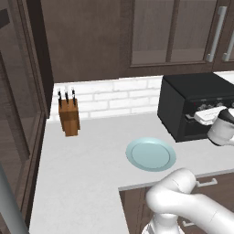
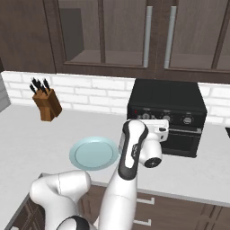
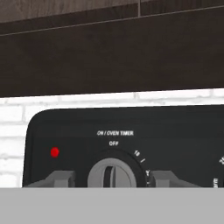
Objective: Pick up the kebab skewer and baguette bread, and place them inside the toaster oven. Close the toaster oven door and start by setting the timer.
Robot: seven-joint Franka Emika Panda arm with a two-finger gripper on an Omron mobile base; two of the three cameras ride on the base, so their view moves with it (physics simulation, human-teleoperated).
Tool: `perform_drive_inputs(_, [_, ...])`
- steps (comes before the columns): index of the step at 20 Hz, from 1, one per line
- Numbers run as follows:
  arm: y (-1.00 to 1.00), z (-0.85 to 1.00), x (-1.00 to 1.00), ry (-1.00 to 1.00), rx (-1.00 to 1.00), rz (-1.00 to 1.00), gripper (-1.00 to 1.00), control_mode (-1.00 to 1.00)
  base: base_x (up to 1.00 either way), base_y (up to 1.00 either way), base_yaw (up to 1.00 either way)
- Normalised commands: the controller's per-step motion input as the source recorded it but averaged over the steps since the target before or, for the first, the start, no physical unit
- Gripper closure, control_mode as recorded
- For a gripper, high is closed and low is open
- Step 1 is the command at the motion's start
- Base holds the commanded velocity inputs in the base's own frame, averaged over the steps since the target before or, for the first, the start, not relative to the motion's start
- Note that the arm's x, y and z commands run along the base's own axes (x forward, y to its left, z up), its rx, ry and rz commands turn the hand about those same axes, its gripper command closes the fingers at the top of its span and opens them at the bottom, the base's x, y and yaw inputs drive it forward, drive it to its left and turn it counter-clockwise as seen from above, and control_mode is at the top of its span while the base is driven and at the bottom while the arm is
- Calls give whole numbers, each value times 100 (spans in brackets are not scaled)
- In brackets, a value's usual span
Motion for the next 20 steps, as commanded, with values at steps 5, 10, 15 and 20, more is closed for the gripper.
perform_drive_inputs(5, [0,4,1,0,0,0,100,-100,0,0,0])
perform_drive_inputs(10, [0,18,0,0,0,0,100,-100,0,0,0])
perform_drive_inputs(15, [1,27,-1,0,0,0,100,-100,0,0,0])
perform_drive_inputs(20, [2,30,-8,0,4,-1,100,-100,0,0,0])
